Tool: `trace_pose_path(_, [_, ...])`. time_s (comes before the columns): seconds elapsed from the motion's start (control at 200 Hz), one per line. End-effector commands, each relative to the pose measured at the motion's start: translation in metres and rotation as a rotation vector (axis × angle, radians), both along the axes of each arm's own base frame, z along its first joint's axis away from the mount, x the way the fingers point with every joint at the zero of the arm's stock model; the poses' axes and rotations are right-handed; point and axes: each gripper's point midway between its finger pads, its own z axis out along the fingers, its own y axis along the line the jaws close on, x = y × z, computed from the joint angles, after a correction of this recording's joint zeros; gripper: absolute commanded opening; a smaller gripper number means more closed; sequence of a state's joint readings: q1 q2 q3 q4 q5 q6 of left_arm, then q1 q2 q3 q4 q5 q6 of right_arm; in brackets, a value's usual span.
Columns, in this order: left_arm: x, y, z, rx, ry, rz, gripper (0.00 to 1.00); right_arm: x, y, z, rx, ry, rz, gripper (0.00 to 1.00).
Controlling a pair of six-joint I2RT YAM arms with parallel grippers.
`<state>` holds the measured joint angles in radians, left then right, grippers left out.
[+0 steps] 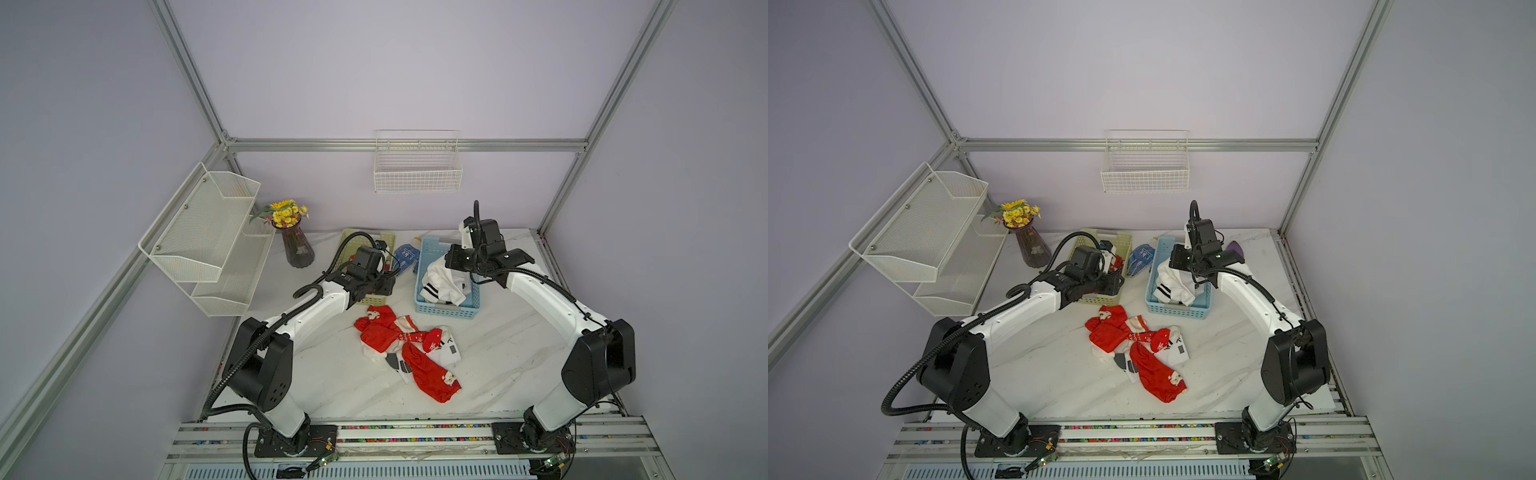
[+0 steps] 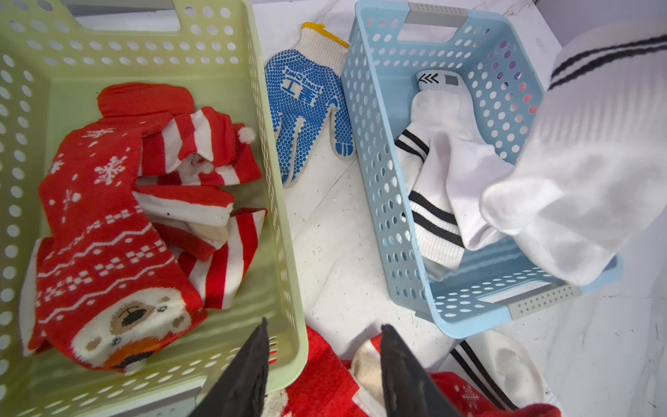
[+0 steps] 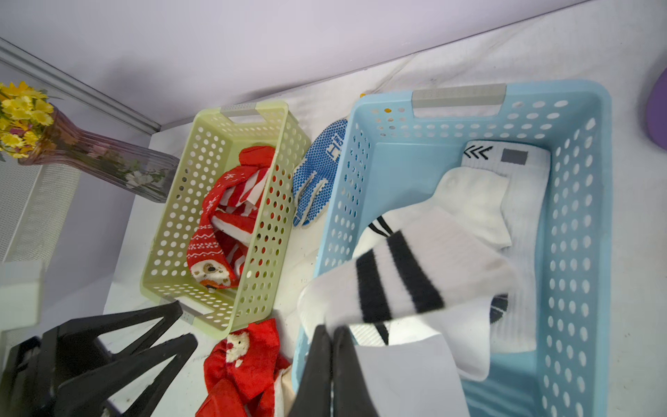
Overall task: Sort the socks into the basket by color
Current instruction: Place the sock in the bin.
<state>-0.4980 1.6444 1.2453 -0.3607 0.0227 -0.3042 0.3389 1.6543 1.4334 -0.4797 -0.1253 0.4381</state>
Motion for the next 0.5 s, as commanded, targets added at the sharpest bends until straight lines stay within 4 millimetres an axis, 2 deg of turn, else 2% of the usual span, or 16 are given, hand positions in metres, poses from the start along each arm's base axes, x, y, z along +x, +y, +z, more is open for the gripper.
trace_pose_path(0.0, [0.001, -0.004, -0.001, -0.019, -0.002, -0.002, 0.49, 0.016, -0.004, -0.004, 0.005, -0.041, 0.016, 0.01])
trace_pose_path(0.3, [0.004, -0.006, -0.005, -0.014, 0.005, -0.001, 0.5, 0.042, -0.027, -0.025, -0.012, -0.055, -0.001, 0.0])
trace_pose_path(0.495, [0.006, -0.007, -0.008, -0.012, 0.009, -0.004, 0.49, 0.052, -0.041, -0.047, -0.012, -0.031, -0.033, 0.0])
